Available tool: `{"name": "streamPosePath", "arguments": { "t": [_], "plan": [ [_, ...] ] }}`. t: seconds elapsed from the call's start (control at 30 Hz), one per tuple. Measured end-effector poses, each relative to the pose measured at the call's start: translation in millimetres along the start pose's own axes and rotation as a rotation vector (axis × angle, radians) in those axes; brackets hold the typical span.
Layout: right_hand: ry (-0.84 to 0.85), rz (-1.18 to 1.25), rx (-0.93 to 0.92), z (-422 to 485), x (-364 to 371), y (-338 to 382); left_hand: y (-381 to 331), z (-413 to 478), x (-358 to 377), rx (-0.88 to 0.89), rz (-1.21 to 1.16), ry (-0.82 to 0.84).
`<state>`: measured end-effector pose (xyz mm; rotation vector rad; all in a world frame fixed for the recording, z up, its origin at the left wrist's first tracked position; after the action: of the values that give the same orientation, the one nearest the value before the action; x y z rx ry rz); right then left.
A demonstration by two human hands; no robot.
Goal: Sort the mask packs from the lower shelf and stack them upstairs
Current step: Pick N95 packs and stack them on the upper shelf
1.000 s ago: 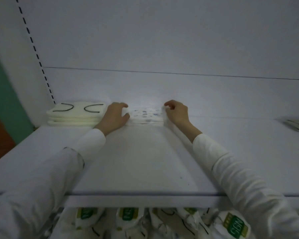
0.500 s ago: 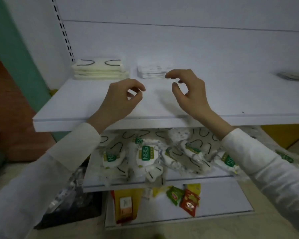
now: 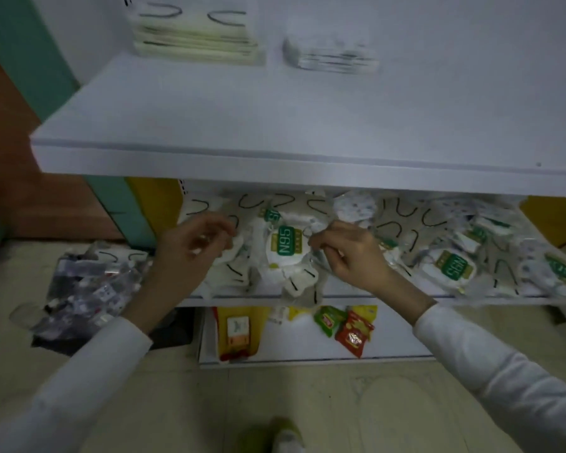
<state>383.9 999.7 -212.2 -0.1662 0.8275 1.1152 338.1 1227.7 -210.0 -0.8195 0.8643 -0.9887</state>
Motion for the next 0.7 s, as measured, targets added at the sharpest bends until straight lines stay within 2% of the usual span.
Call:
{"name": "streamPosePath", "arguments": {
  "t": [0.07,0.13,0.23,0.3,0.37,0.43,0.5,0.57,0.7],
  "plan": [
    [0.049,-0.04,0.15,-34,32,-27,59,-22,5,-0.175,0.066,-0.046],
    [0.117,-0.084,0.411,-71,69,-69,121,-48,10,-0.337,0.12,-0.071],
    [0.331,-0.188,0.843,-113,109,-128,167,-70,23,-0.393,0.213,0.036],
    [0.479,-0.248,1.055,-130,132,-156,188,-76,34,-0.44,0.23,0.069],
    [0.492,-0.166,1.269,-138,149,-168,196,-77,39,-0.481,0.215,0.055],
    [0.411,-0.078,1.454,-144,165,-177,204,-77,44,-0.502,0.186,0.023],
    [0.323,-0.062,1.576,-147,174,-183,209,-79,53,-0.524,0.157,0.01],
    [0.252,-0.062,1.624,-147,177,-185,212,-82,61,-0.542,0.159,0.02],
    [0.235,-0.068,1.584,-147,176,-187,216,-86,76,-0.567,0.156,0.045]
  ]
}}
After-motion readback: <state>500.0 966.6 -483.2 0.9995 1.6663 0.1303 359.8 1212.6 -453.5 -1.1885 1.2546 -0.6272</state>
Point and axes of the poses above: each hand's wrist, its own z-axis towards the middle knuckle, its own x-axis out of the palm, y = z × x, the point moved 8 cm from there along z, towards the middle knuckle, and after that the axes turned 7 degrees about -y, right-handed, at the moved point
